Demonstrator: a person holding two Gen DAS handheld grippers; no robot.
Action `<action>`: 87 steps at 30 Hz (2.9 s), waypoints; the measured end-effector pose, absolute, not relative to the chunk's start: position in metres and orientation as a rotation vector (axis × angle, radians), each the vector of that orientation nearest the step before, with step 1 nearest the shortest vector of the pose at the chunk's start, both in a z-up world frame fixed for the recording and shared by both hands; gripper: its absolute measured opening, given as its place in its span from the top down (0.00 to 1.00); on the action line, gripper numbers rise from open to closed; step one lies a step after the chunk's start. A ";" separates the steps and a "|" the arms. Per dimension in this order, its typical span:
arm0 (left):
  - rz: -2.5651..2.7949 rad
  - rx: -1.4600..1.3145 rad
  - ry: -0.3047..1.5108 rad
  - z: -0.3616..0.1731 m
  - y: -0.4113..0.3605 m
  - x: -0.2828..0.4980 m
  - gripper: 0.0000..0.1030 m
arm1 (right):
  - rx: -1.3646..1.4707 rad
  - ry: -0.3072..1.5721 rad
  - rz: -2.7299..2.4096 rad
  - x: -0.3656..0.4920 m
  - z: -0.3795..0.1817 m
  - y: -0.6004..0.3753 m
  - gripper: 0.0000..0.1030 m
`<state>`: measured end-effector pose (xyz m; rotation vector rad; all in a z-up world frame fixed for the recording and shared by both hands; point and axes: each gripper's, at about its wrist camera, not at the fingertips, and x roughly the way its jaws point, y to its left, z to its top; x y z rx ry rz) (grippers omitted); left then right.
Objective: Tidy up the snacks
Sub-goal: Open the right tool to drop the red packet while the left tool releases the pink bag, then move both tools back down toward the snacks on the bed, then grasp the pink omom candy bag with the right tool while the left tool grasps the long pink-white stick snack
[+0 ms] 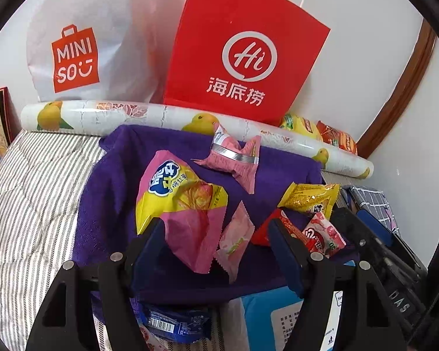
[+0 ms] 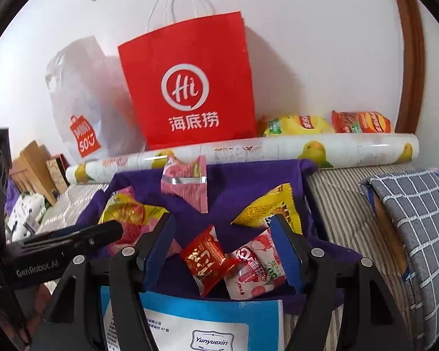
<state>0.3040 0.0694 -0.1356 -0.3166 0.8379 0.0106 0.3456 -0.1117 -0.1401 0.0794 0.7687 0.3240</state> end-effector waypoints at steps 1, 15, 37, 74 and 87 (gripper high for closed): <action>0.011 -0.315 0.833 -0.134 0.070 0.303 0.31 | 0.096 0.768 0.329 0.346 -0.139 -0.114 0.35; -0.008 -0.358 0.798 -0.123 0.079 0.294 0.29 | 0.034 0.893 0.281 0.281 -0.142 -0.130 0.34; -0.002 -0.177 0.830 -0.109 0.086 0.194 0.29 | 0.076 1.048 0.332 0.176 -0.191 -0.148 0.10; -0.032 -0.373 0.962 -0.181 0.080 0.192 0.66 | 0.046 0.898 0.258 0.191 -0.181 -0.188 0.39; -0.060 -0.393 0.867 -0.142 0.097 0.157 0.69 | 0.057 0.849 0.284 0.178 -0.166 -0.186 0.40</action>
